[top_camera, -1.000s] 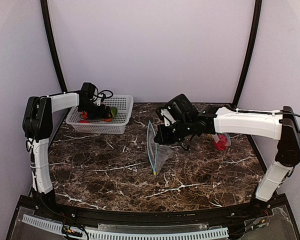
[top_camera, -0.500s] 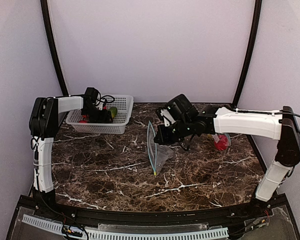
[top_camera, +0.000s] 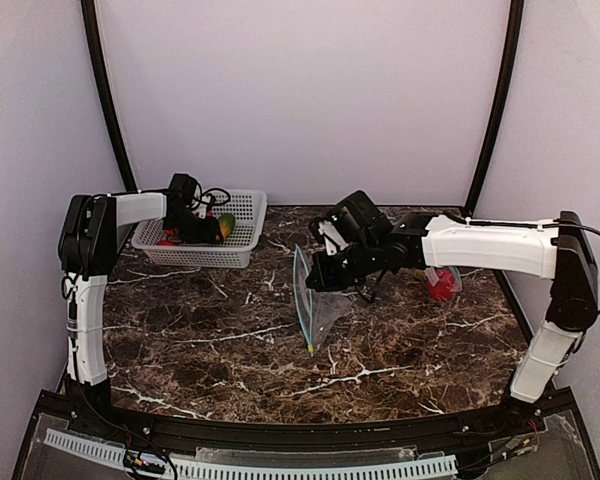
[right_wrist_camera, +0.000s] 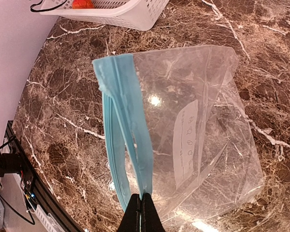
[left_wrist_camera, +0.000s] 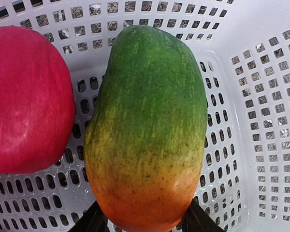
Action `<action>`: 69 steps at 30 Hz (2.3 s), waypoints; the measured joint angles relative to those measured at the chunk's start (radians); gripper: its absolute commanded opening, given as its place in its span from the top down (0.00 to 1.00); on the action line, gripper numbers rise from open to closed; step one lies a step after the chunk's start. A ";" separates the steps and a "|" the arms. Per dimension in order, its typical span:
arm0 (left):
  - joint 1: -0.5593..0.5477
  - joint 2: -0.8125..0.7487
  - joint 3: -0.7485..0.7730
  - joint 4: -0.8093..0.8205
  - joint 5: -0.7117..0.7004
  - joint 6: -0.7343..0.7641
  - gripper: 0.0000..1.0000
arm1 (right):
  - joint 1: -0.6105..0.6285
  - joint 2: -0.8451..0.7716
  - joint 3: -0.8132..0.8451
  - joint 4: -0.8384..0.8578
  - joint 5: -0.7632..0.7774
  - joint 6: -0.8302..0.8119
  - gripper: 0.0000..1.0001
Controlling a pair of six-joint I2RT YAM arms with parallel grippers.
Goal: Place the food in the zip-top bag and seal the zipper
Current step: Pick up the fake fruit from the bin, then place the fake fruit in the zipper food storage bag.
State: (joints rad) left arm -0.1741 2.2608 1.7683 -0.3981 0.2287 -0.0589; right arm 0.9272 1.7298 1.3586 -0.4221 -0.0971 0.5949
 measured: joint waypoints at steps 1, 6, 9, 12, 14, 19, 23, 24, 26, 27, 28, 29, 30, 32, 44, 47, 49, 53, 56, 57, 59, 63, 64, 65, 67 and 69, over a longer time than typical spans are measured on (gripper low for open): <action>0.000 0.000 0.000 0.000 0.000 0.002 0.51 | 0.000 0.001 0.000 0.000 -0.001 0.000 1.00; 0.000 -0.018 -0.032 0.030 0.000 0.007 0.51 | 0.000 0.001 0.001 0.000 0.000 0.000 1.00; 0.000 -0.070 -0.081 0.039 0.000 0.007 0.52 | 0.000 0.001 0.001 0.000 0.000 -0.005 1.00; 0.000 -0.146 -0.125 0.063 0.001 0.002 0.53 | 0.000 0.001 0.001 0.000 0.000 -0.010 1.00; 0.000 -0.223 -0.169 0.086 0.005 -0.009 0.54 | 0.000 0.001 0.001 0.000 0.000 -0.013 1.00; 0.000 -0.420 -0.284 0.144 0.021 -0.048 0.55 | 0.000 0.001 0.001 0.000 0.000 -0.018 1.00; -0.006 -0.579 -0.436 0.185 0.043 -0.101 0.56 | 0.000 0.001 0.001 0.000 0.001 -0.020 1.00; -0.010 -0.615 -0.470 0.184 0.048 -0.112 0.56 | -0.001 0.001 0.001 0.000 0.003 -0.021 1.00; -0.033 -0.693 -0.536 0.176 0.052 -0.131 0.56 | -0.003 0.000 0.002 0.000 0.006 -0.021 1.00; -0.057 -0.734 -0.564 0.171 0.050 -0.138 0.56 | -0.005 0.000 0.003 -0.001 0.008 -0.021 1.00; -0.087 -0.776 -0.589 0.159 0.051 -0.146 0.56 | -0.005 0.000 0.004 -0.001 0.011 -0.021 1.00; -0.128 -0.821 -0.611 0.149 0.055 -0.157 0.57 | -0.005 0.000 0.006 -0.001 0.013 -0.022 1.00; -0.173 -0.870 -0.634 0.138 0.063 -0.171 0.57 | -0.006 0.000 0.009 -0.002 0.016 -0.022 1.00; -0.246 -0.950 -0.670 0.123 0.085 -0.204 0.57 | -0.006 0.000 0.018 -0.005 0.019 -0.023 1.00; -0.537 -1.139 -0.832 -0.027 0.148 -0.430 0.59 | -0.007 0.000 0.049 -0.013 0.046 -0.041 1.00; -0.583 -1.118 -0.832 -0.039 0.148 -0.457 0.59 | -0.007 0.000 0.050 -0.018 0.047 -0.045 1.00; -0.604 -1.094 -0.829 -0.041 0.149 -0.468 0.59 | -0.007 0.000 0.051 -0.024 0.048 -0.046 1.00; -0.628 -1.026 -0.807 -0.038 0.158 -0.480 0.60 | -0.007 0.000 0.051 -0.030 0.050 -0.050 1.00; -0.631 -0.993 -0.803 -0.018 0.177 -0.489 0.60 | -0.007 0.000 0.051 -0.030 0.050 -0.055 1.00; -0.631 -0.985 -0.802 -0.008 0.183 -0.494 0.60 | -0.007 0.000 0.051 -0.031 0.050 -0.055 1.00; -0.631 -0.970 -0.802 0.014 0.197 -0.502 0.61 | -0.007 0.000 0.051 -0.031 0.050 -0.059 1.00; -0.632 -0.943 -0.801 0.055 0.223 -0.510 0.61 | -0.007 0.000 0.051 -0.031 0.050 -0.061 1.00; -0.632 -0.937 -0.801 0.064 0.226 -0.511 0.61 | -0.007 0.000 0.051 -0.031 0.050 -0.062 1.00; -0.632 -0.931 -0.801 0.071 0.228 -0.512 0.61 | -0.007 0.000 0.051 -0.031 0.050 -0.063 1.00; -0.632 -0.919 -0.798 0.083 0.229 -0.512 0.61 | -0.007 0.000 0.051 -0.031 0.050 -0.063 1.00; -0.632 -0.906 -0.793 0.092 0.229 -0.512 0.61 | -0.007 0.000 0.051 -0.031 0.049 -0.063 1.00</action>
State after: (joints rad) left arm -0.8062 1.3544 0.9749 -0.3065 0.4580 -0.5705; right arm 0.9199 1.7302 1.4097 -0.4534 -0.0479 0.5320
